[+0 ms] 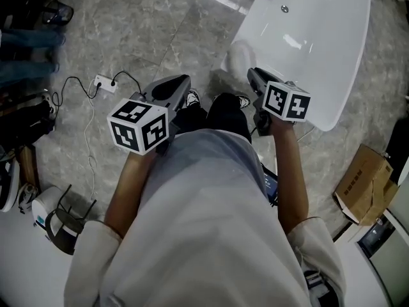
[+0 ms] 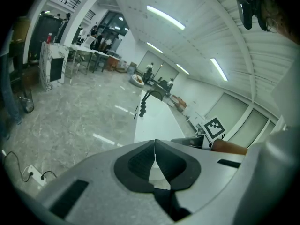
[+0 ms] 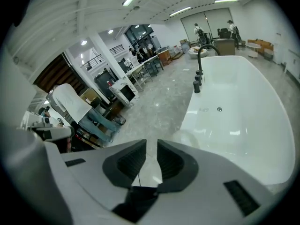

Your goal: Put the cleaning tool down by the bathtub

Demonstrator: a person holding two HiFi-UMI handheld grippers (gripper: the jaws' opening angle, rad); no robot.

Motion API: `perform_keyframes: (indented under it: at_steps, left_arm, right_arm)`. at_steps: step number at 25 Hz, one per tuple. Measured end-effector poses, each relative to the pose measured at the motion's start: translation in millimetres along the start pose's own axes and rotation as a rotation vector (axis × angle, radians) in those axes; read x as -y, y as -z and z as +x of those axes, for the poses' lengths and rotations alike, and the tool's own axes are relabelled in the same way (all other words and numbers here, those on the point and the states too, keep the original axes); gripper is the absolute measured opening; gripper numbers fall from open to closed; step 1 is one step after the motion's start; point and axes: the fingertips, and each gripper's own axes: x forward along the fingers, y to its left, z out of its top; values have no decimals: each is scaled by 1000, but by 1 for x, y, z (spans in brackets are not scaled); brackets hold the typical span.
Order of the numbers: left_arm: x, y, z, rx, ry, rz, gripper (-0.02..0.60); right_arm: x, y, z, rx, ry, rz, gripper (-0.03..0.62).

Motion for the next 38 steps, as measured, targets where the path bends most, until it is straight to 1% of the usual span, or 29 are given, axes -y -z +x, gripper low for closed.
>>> perform_keyframes:
  at_steps: [3,8,14,19,28,38]
  left_arm:
    - [2,-5,1,11,6,4,9]
    - [5,-10,0,24,9,10,9]
    - [4,-15,-3,46,0,17,9]
    - [3,-23,-6,63,-3,28,10]
    - [-8,-38,-16,104,5,27,10]
    - [-19,-44,-27,116,-7,48,9]
  right_arm:
    - [-6,-3,-11,18,-19,11,67]
    - [-20,-10,-31,62,-52,-14,61]
    - [-29,-14,-48,110,-68,-25,55]
    - [-39,-14,-58,125,-80,-46,51]
    - [-54,-24,-74,197,-67,-51,31]
    - [-73,-35,-90,264,-67,-63,12]
